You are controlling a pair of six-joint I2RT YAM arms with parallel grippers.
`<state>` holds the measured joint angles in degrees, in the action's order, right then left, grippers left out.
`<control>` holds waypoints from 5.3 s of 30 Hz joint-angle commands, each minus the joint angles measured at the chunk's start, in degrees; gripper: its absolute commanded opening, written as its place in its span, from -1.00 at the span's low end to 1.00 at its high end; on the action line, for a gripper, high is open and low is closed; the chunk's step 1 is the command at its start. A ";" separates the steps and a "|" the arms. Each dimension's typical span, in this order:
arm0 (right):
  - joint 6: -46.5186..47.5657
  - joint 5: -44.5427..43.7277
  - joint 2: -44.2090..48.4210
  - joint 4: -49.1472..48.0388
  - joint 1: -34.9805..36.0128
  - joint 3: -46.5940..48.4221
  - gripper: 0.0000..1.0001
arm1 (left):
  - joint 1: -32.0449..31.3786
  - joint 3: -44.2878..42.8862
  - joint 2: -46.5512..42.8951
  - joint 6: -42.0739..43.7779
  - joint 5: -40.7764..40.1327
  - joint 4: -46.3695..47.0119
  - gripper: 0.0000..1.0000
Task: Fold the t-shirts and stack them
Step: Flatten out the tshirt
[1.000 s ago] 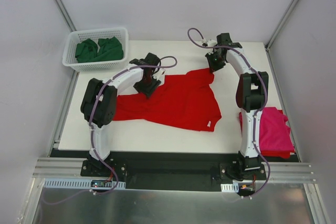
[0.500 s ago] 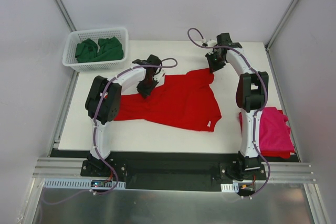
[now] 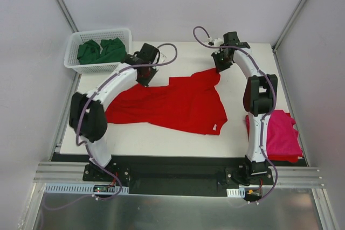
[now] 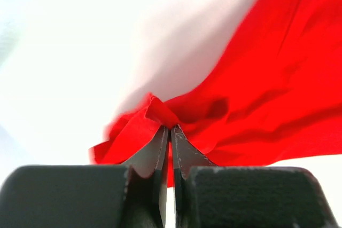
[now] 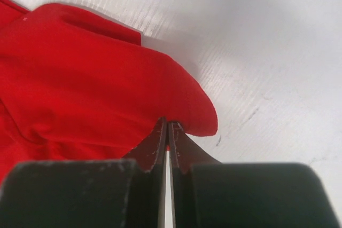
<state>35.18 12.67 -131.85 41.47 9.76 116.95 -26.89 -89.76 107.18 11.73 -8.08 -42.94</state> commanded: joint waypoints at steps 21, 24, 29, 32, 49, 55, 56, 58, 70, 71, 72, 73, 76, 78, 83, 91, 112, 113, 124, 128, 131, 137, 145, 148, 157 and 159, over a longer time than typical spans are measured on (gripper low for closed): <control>13.50 -16.96 45.61 0.19 4.48 3.31 -0.99 | 4.22 6.35 -42.30 25.80 -27.60 18.06 -1.00; 15.88 -19.25 52.74 -0.69 5.53 0.92 -0.98 | 4.66 4.60 -46.17 28.17 -28.05 18.33 -1.00; 18.16 -20.22 61.70 -0.16 5.62 -4.43 -0.99 | 5.01 1.61 -53.11 31.78 -25.68 18.33 -1.00; 20.63 -21.72 66.71 0.53 5.62 -8.64 -0.99 | 5.10 -0.33 -56.19 33.45 -22.17 18.24 -1.00; 27.83 -19.52 82.19 -6.04 5.53 0.20 -0.99 | 5.97 -13.42 -68.93 33.89 -0.99 11.30 -1.00; 29.68 -15.75 84.91 -14.12 4.22 2.24 -0.99 | 7.82 -18.96 -71.93 33.71 7.88 11.82 -1.00; 29.68 -15.05 85.27 -15.27 3.69 2.23 -0.99 | 8.43 -19.92 -72.45 33.63 7.99 12.09 -1.00; 29.60 -13.20 86.40 -18.25 1.94 2.32 -0.98 | 9.05 -21.07 -73.34 33.36 10.18 12.79 -1.00; 27.75 -3.35 89.75 -25.04 -8.00 1.01 -0.99 | 13.01 -16.77 -80.10 31.87 16.34 14.11 -1.00; 27.58 -3.70 89.58 -25.47 -8.09 0.57 -0.99 | 13.10 -15.38 -80.28 32.13 16.34 14.28 -1.00; 27.58 -3.70 89.40 -25.83 -8.18 0.13 -0.99 | 13.10 -14.67 -80.11 32.74 15.47 14.37 -1.00; 27.66 -3.96 88.88 -26.00 -8.35 -0.40 -0.99 | 13.10 -13.88 -79.93 33.01 14.76 14.55 -1.00; 27.58 -6.24 85.72 -26.70 -8.35 -2.06 -0.98 | 13.01 -8.09 -78.70 34.68 12.82 16.30 -1.00; 27.58 -7.22 83.70 -27.84 -8.35 -4.52 -0.99 | 13.01 -4.31 -78.17 36.16 13.26 19.10 -1.00; 24.94 -7.39 77.02 -29.87 -8.35 -10.06 -0.99 | 13.01 9.67 -74.32 40.02 13.17 26.58 -1.00; 24.06 -9.85 59.89 -23.90 -8.27 -12.26 -0.99 | 13.10 24.70 -61.40 46.63 8.34 35.46 -1.00; 19.49 -17.84 26.67 -22.57 -5.72 -10.78 -0.99 | 15.91 8.20 -14.65 34.59 -5.11 38.37 -1.00; 20.01 -18.37 25.25 -23.01 -5.37 -8.95 -0.98 | 16.00 6.97 -13.23 34.68 -5.80 38.37 -1.00; 25.90 -24.61 8.72 -32.75 -3.08 4.61 -0.98 | 15.91 -11.31 3.20 35.03 -11.87 40.47 -1.00; 29.50 -25.94 6.26 -44.78 -1.50 5.57 -0.98 | 15.91 -11.41 3.48 35.64 -15.65 47.23 -1.00; 32.05 -26.20 4.94 -55.48 -0.88 4.79 -0.99 | 15.73 -7.55 2.08 39.24 -19.33 56.62 -1.00; 38.19 -23.56 2.04 -76.39 0.26 5.05 0.91 | 13.98 0.97 0.85 50.41 -25.67 71.50 0.66; 39.27 -34.27 13.01 -75.56 0.17 -7.07 0.93 | 9.24 12.58 -6.71 49.10 -24.88 66.68 0.99; 27.70 -34.57 21.44 -46.02 -0.09 -10.86 0.93 | 7.65 15.66 -9.43 45.07 -24.01 62.73 0.99; 11.92 -1.35 35.60 1.56 0.00 -19.90 0.93 | 8.35 20.93 -19.98 23.35 5.63 28.74 0.99; 13.50 4.78 35.88 4.48 -0.09 -22.28 0.93 | 9.40 23.48 -21.30 22.99 10.69 25.81 0.99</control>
<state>51.99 -0.30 -98.67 27.59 9.54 98.72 -19.00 -70.54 90.43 42.13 -15.75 -2.37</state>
